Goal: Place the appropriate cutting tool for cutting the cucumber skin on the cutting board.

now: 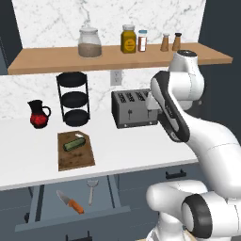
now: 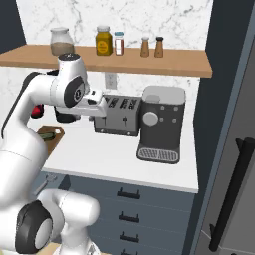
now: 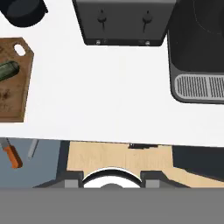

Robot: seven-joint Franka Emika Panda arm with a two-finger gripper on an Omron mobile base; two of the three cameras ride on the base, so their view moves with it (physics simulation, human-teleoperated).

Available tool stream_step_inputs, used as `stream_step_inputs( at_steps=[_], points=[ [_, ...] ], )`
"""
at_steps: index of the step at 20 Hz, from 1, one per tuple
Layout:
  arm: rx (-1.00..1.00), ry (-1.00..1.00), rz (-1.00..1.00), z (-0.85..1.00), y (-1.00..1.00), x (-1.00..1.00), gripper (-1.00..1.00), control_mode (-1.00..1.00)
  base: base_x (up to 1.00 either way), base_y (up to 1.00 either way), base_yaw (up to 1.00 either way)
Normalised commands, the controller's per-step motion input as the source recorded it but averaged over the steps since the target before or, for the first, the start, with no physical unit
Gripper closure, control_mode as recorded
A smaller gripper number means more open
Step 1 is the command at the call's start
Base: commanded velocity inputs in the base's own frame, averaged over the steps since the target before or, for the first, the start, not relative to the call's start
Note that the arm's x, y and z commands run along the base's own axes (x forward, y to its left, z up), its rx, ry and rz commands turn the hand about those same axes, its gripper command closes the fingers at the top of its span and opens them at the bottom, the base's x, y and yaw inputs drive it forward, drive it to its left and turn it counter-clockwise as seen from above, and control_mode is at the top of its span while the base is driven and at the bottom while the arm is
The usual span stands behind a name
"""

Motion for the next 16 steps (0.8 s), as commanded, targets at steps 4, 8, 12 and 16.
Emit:
stream_step_inputs(
  at_steps=[4,8,12,16],
  points=[
    [-0.02,-0.05,0.0,-0.06,0.16,-0.6,-1.0,-1.0,0.0,0.0,0.0],
    [-0.11,-0.12,0.0,-0.59,0.96,-1.0,-1.0,-1.0,0.0,0.0,0.0],
    [-0.03,0.15,-0.03,-0.51,1.0,-0.78,-1.0,-1.0,0.0,0.0,0.0],
    [0.0,0.25,-0.02,-0.5,1.0,-0.26,-1.0,-1.0,0.0,0.0,0.0]
  ],
)
